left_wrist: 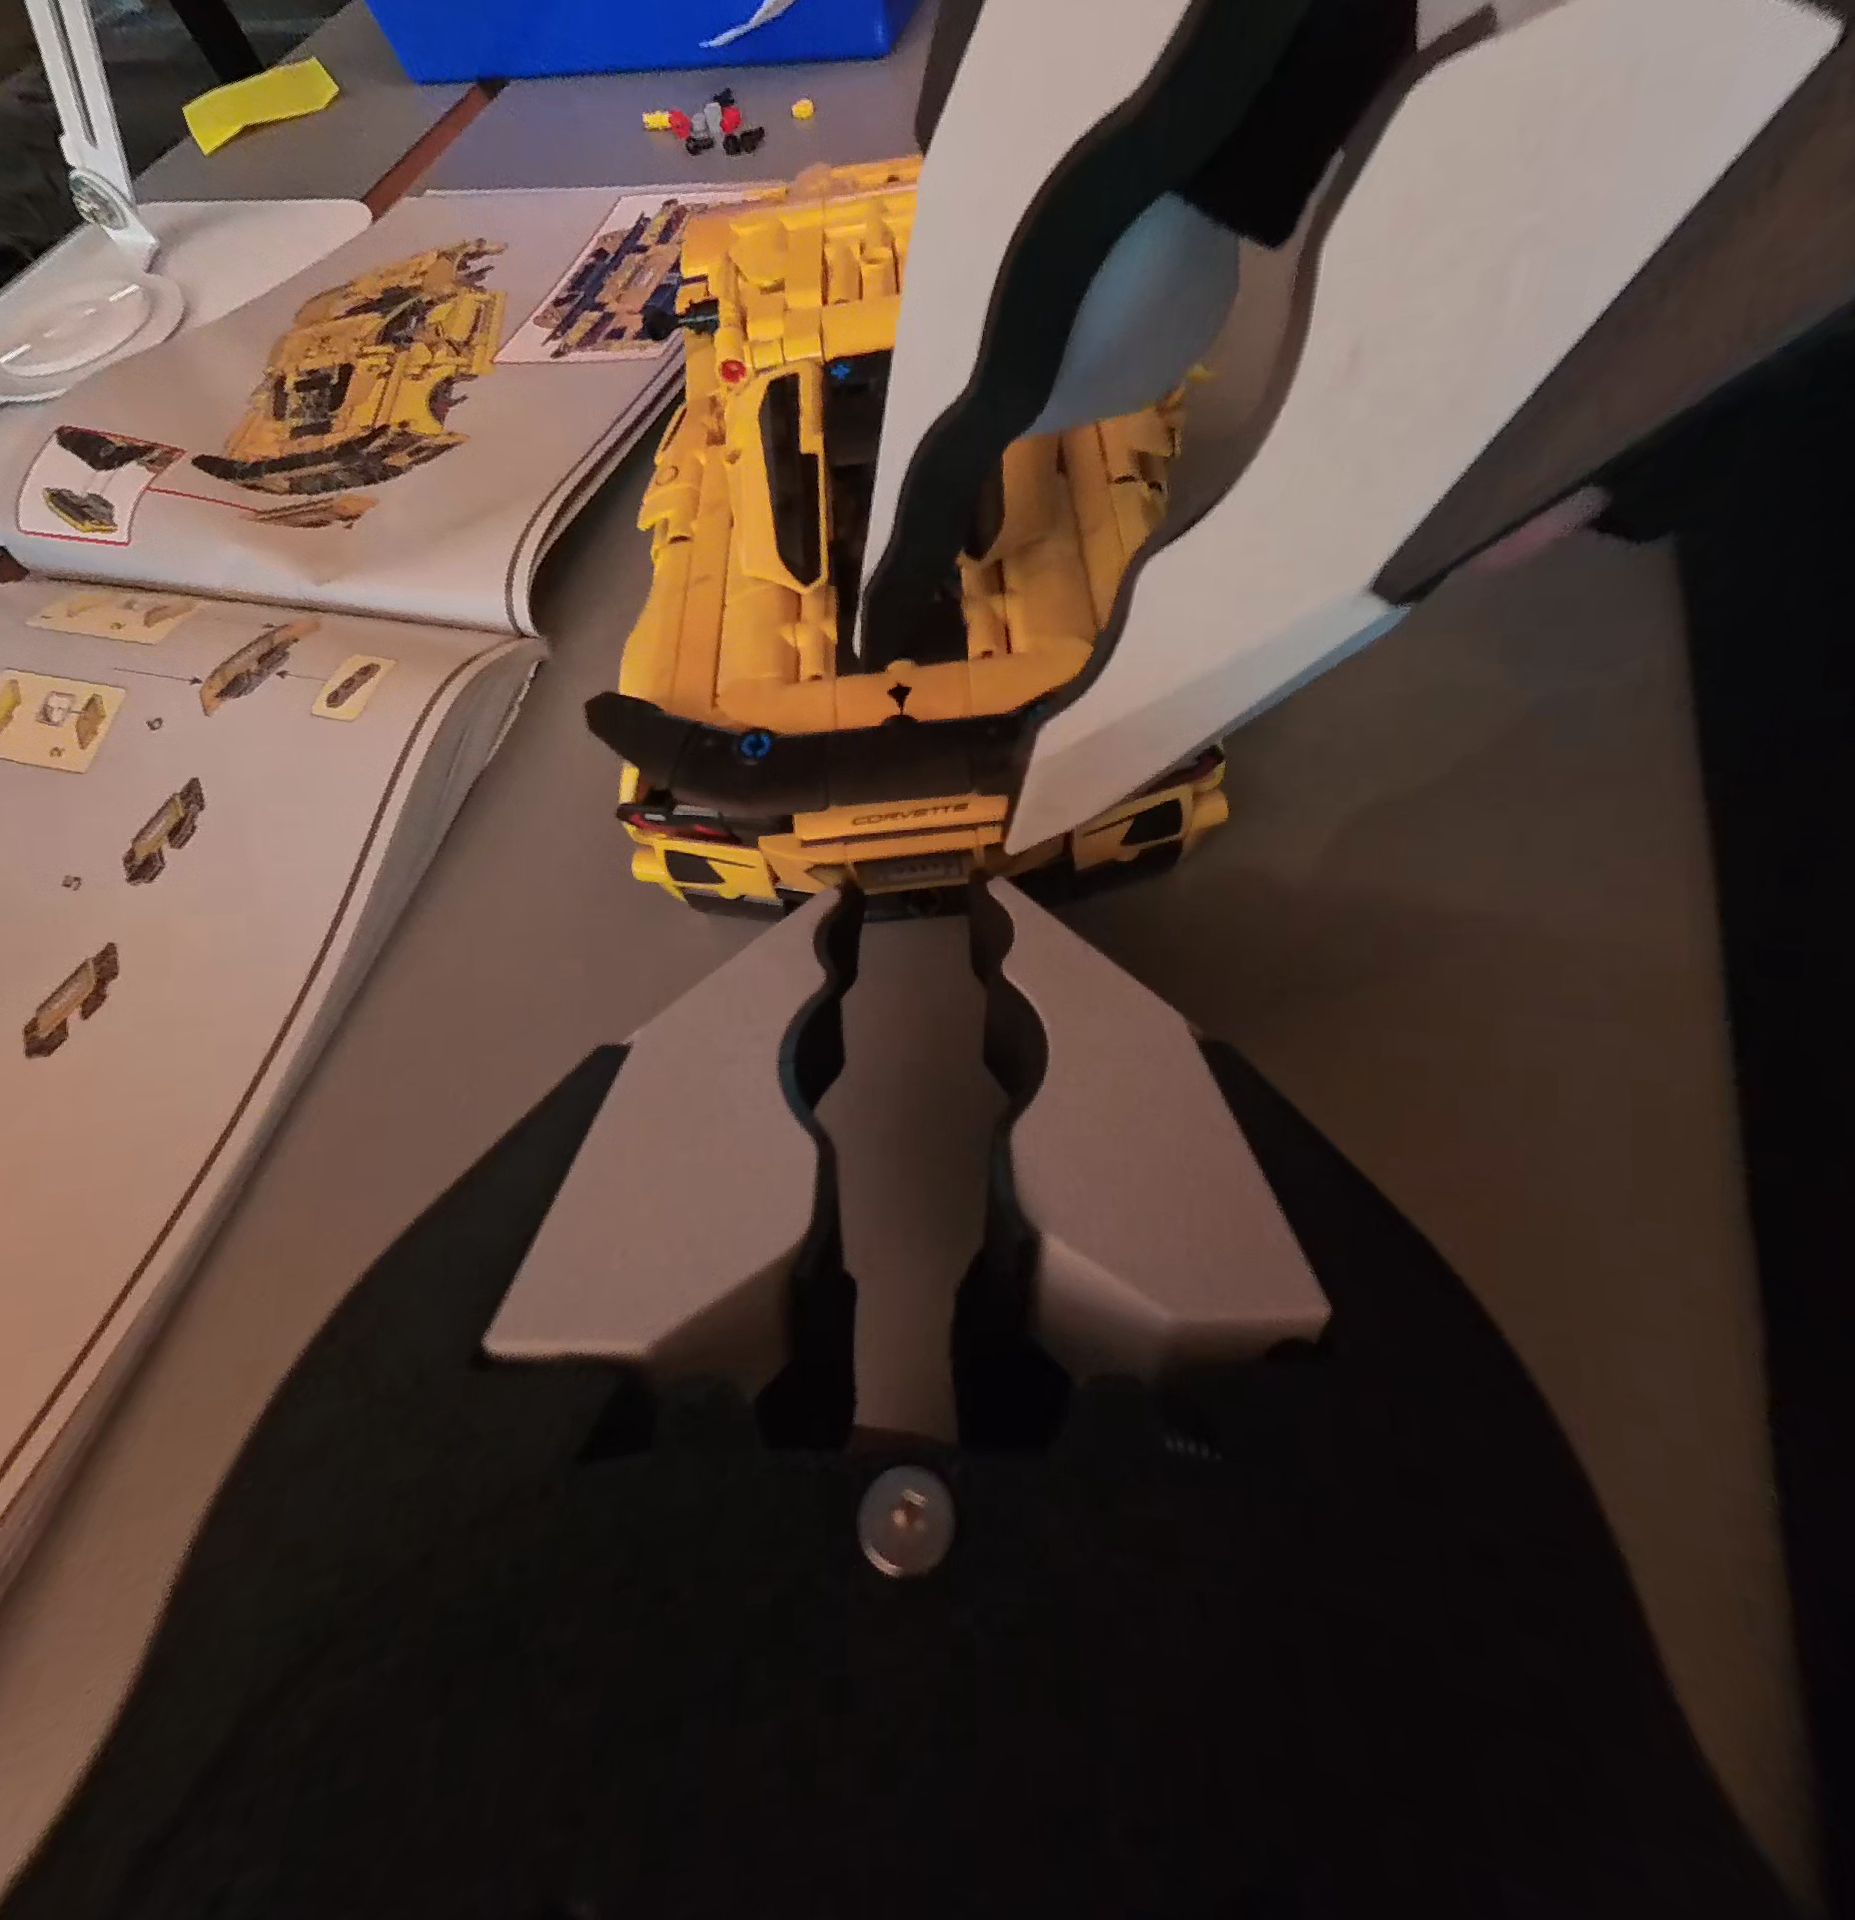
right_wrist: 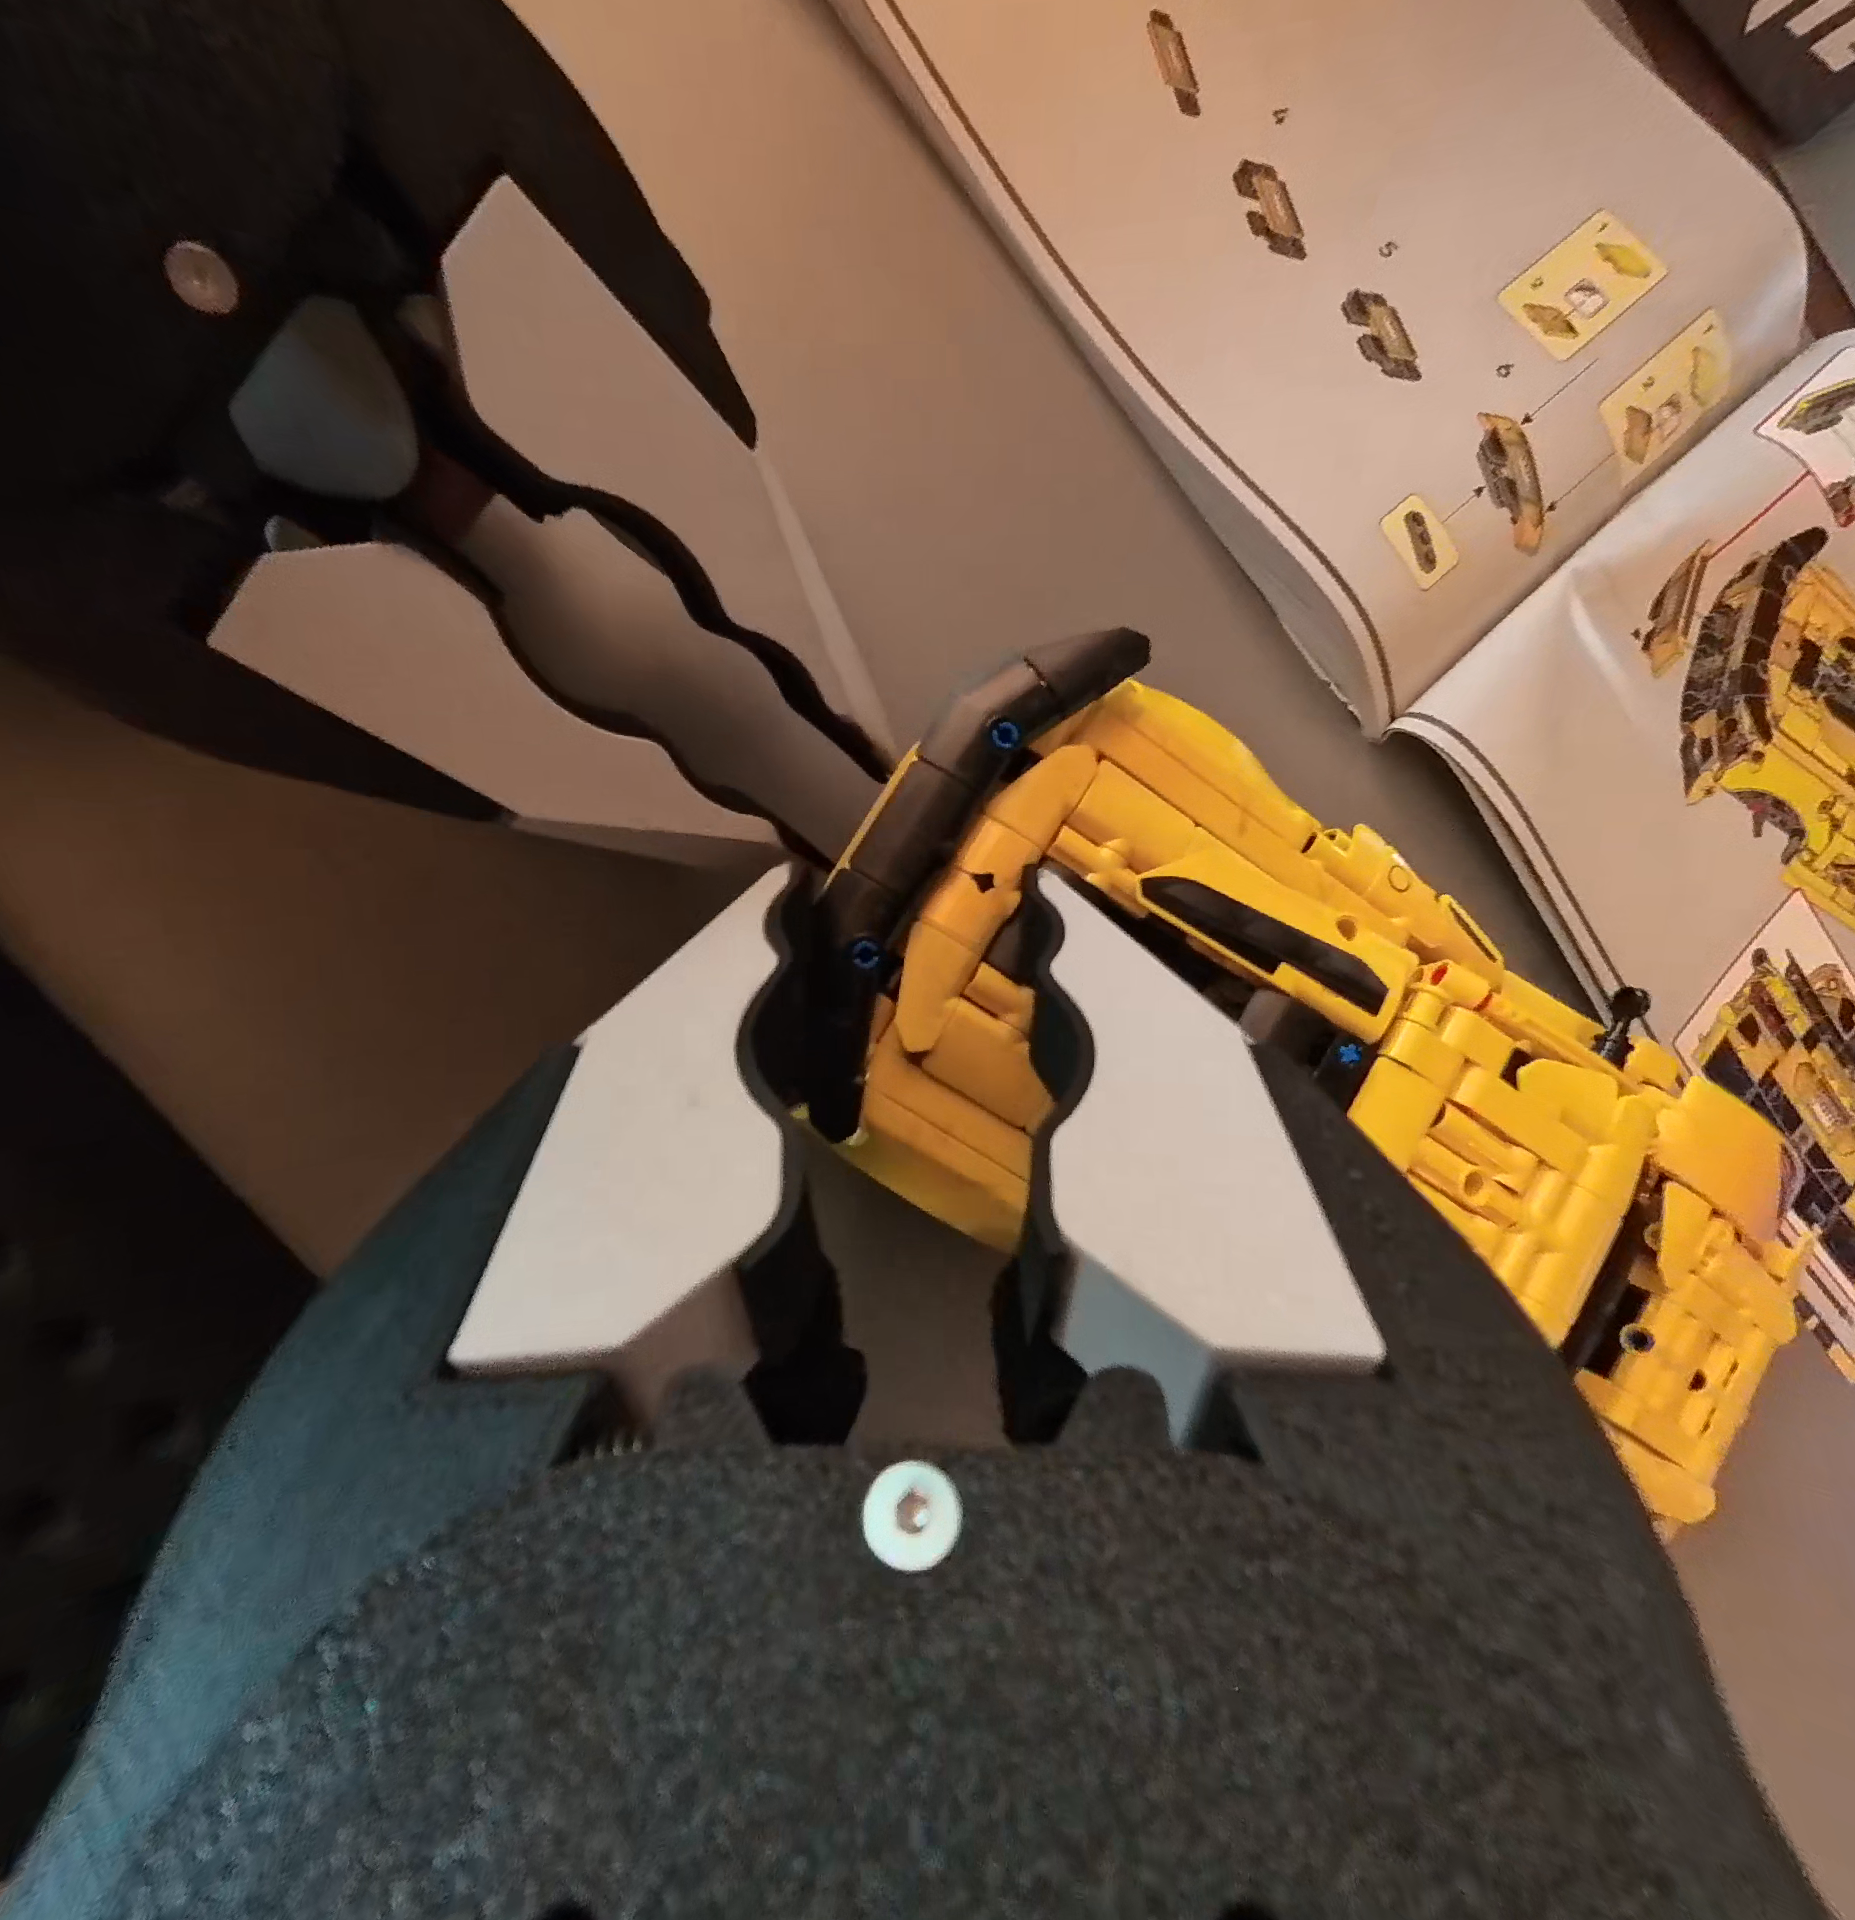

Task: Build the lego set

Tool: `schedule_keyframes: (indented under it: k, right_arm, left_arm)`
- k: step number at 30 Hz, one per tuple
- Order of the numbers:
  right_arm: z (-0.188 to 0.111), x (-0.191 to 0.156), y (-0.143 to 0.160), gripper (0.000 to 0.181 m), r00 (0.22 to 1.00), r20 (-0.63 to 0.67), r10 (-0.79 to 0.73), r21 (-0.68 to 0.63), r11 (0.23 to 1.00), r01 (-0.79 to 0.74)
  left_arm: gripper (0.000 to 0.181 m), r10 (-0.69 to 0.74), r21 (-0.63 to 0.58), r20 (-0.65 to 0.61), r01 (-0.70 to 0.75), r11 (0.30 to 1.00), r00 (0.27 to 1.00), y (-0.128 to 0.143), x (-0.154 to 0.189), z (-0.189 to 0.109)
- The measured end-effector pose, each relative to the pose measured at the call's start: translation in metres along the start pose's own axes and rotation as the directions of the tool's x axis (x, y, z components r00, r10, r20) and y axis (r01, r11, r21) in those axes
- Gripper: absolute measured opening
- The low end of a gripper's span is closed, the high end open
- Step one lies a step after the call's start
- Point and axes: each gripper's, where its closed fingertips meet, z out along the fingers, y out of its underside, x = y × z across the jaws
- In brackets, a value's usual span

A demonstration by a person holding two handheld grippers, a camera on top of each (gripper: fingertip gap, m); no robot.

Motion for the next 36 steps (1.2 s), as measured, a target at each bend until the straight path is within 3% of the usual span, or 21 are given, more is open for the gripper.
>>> schedule_keyframes:
  k: [7, 15, 19, 21, 24, 26, 29, 36]
  right_arm:
    - [-0.015, 0.012, 0.005, 0.044, 0.994, 0.104, 0.025, 0.005, 1.000, -0.026]
    - [-0.013, 0.003, 0.010, 0.055, 0.960, 0.277, 0.037, -0.060, 0.998, -0.021]
    - [-0.014, 0.023, 0.012, 0.056, 0.965, 0.236, 0.110, -0.095, 0.991, -0.089]
    - [-0.010, 0.014, 0.016, 0.064, 0.949, 0.282, 0.144, -0.152, 0.983, -0.104]
    - [-0.002, -0.006, 0.018, 0.079, 0.896, 0.394, 0.206, -0.217, 0.968, -0.127]
    - [-0.001, 0.000, 0.015, 0.066, 0.881, 0.401, 0.252, -0.218, 0.960, -0.175]
    - [-0.015, 0.003, 0.001, 0.061, 0.791, 0.500, 0.353, -0.178, 0.936, -0.305]
    - [-0.058, 0.023, -0.016, 0.059, 0.580, 0.696, 0.423, -0.114, 0.863, -0.492]
  left_arm:
    - [0.020, 0.001, 0.000, 0.002, -0.001, 1.000, 1.000, 0.000, 0.000, 0.001]
    - [0.020, -0.003, -0.001, 0.007, 0.003, 1.000, 1.000, -0.001, -0.002, 0.002]
    - [0.020, 0.004, -0.001, 0.013, -0.004, 1.000, 1.000, -0.001, -0.002, 0.003]
    - [0.020, 0.002, -0.001, 0.011, -0.002, 1.000, 1.000, -0.001, -0.002, 0.003]
    - [0.020, 0.001, -0.002, 0.010, -0.001, 1.000, 1.000, -0.002, -0.002, 0.004]
    - [0.020, 0.000, -0.002, 0.015, 0.000, 1.000, 1.000, -0.001, -0.003, 0.004]
    - [0.020, 0.000, -0.003, 0.015, 0.000, 1.000, 1.000, -0.001, -0.004, 0.004]
    - [0.020, 0.010, -0.002, 0.006, -0.010, 1.000, 1.000, -0.003, 0.000, 0.006]
